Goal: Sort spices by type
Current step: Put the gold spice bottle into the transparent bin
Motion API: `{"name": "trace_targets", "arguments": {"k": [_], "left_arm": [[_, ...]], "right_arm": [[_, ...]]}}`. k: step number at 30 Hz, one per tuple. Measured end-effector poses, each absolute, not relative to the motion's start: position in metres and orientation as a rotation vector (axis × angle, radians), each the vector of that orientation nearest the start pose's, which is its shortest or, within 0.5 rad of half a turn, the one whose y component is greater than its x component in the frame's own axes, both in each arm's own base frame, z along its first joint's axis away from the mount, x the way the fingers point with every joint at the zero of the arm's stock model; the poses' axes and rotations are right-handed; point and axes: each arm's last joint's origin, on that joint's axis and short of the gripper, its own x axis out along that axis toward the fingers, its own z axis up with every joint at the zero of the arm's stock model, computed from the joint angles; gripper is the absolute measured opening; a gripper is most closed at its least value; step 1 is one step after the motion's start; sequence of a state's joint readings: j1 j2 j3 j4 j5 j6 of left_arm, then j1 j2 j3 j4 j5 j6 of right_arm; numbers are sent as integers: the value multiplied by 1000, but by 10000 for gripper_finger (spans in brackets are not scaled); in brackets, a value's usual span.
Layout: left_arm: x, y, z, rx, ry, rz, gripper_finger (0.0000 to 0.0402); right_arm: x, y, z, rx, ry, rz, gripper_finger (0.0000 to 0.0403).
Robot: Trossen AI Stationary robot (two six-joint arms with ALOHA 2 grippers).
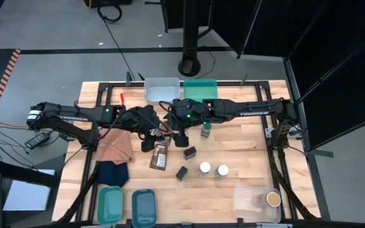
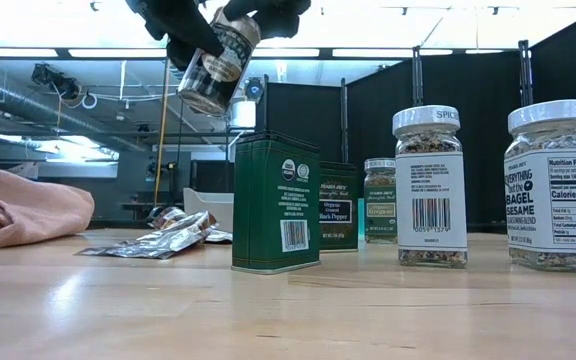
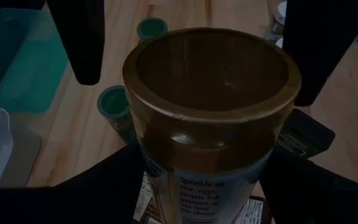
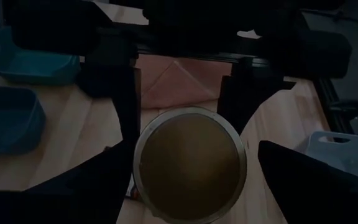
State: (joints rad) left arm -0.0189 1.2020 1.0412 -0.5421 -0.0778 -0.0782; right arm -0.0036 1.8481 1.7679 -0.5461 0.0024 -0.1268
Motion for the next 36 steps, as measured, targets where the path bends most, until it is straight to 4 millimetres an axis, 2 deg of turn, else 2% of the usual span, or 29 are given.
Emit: {"name": "trace_targets", "arguments": {"k": [14,27,36], "left_arm": [[253,-2,310,-19,660,81,276],[253,-2,310,-4,662,94,276],[253,-2,309,17,667,97,277]], "right_arm": [[420,-1,341,-114,626,47,350],[419,-4,338,-112,644,45,297],[418,-5,334,-129,655,11,289]]}}
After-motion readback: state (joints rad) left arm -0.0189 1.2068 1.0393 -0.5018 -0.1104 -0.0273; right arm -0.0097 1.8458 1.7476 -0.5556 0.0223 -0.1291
